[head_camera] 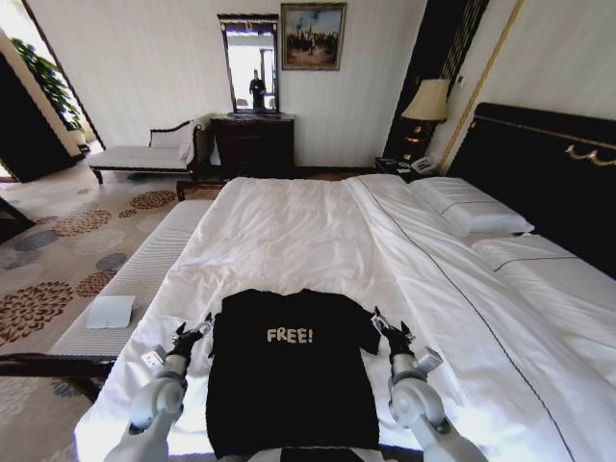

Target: Fold the clothes on the bed.

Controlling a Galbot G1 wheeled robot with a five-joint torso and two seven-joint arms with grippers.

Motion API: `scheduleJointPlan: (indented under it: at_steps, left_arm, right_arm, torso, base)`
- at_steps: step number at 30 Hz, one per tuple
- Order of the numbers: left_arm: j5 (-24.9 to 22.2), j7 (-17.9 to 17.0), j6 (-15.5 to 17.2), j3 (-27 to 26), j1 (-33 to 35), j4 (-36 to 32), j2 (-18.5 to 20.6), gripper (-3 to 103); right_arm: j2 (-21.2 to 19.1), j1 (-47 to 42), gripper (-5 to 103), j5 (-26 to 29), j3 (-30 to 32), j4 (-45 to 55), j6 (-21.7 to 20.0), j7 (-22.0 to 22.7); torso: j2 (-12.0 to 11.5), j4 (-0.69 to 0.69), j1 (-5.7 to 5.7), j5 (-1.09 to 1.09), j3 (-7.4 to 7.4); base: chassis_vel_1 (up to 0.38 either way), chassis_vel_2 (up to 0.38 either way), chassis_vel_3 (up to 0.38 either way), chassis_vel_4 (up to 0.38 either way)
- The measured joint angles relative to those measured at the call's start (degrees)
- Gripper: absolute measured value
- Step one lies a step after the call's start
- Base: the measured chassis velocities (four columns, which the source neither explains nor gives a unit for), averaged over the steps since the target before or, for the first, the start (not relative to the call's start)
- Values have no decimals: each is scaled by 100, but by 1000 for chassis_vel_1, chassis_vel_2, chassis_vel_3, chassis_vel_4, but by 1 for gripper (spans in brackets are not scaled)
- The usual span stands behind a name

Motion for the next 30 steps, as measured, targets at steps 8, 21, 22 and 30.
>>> scheduleJointPlan:
  at_steps: [8, 21, 22, 30]
  left_arm:
    - [-575, -59, 154, 90, 150, -95, -209, 100]
    - [-588, -99, 126, -267, 802, -160, -419, 100]
    - [-610, -99, 115, -270, 811, -121, -419, 100]
    - [-717, -108, 119, -167, 760, -204, -534, 100]
  right_arm:
    - [199, -116, 100, -47, 43, 55, 52, 25]
    - [288, -61, 100, -105, 26, 62, 57, 66]
    - [268, -34, 100, -93, 33, 55, 51, 74]
    - [228, -23, 100, -59, 49, 57, 19, 85]
  torso:
    - [0, 0, 0, 0, 0]
    - [0, 1, -1, 1, 0]
    - [1, 1, -1, 0, 0]
    - [0, 0, -1, 1, 0]
  base:
    - [0, 0, 0, 0]
    - [0, 0, 0, 0]
    - [0, 0, 0, 0]
    - [0, 0, 0, 0]
